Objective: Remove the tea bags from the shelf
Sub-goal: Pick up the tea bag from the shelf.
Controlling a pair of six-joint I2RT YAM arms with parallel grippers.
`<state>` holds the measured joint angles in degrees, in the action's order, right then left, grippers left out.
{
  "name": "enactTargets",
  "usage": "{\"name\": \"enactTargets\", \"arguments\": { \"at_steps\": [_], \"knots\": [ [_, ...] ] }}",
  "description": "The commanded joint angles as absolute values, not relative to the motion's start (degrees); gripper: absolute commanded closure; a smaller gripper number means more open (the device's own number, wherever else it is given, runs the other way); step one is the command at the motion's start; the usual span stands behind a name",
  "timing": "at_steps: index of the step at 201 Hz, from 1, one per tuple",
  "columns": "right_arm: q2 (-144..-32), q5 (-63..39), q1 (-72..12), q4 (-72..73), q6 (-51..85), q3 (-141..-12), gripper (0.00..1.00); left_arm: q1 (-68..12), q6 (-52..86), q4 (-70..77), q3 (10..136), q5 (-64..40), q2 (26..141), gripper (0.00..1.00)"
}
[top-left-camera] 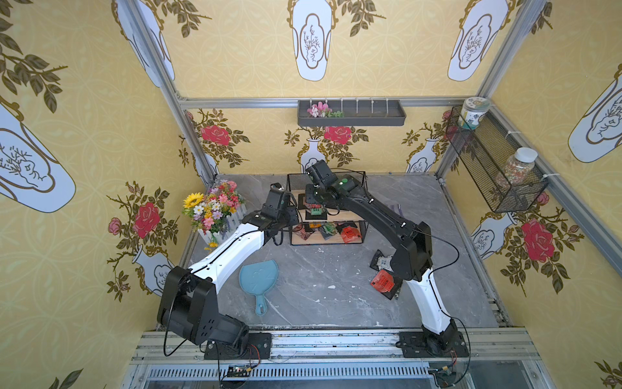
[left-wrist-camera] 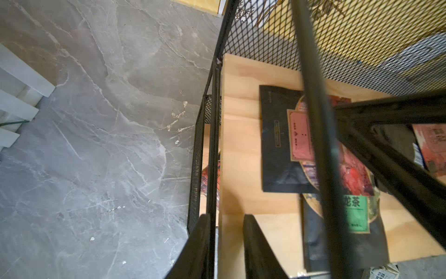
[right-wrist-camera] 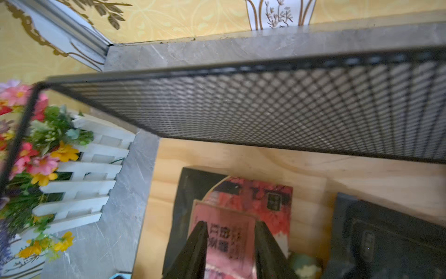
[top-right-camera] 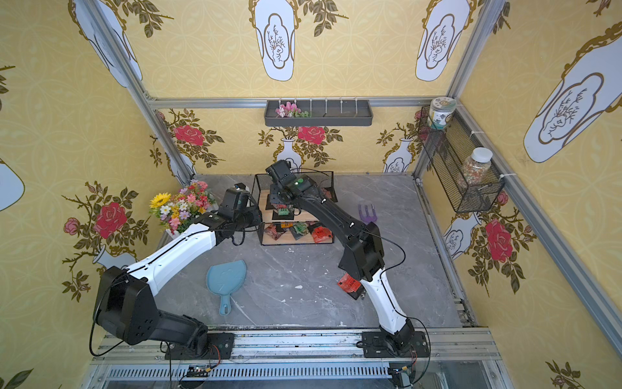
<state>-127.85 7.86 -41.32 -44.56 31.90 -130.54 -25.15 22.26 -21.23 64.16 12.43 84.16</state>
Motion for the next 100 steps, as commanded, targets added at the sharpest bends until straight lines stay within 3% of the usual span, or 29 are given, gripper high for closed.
{"name": "enactTargets", "arguments": {
  "at_steps": [1,100],
  "knots": [
    [-126.33,9.26,-41.94,-40.1,26.63,-130.9,0.58,-25.22,21.89,-23.46,64.1,11.03,84.47,0.71],
    [-130.16,9.22,-43.8,-47.54,18.2,-133.2,0.33,-25.24,22.61,-23.43,64.07,10.72,84.49,0.71]
  ]
}}
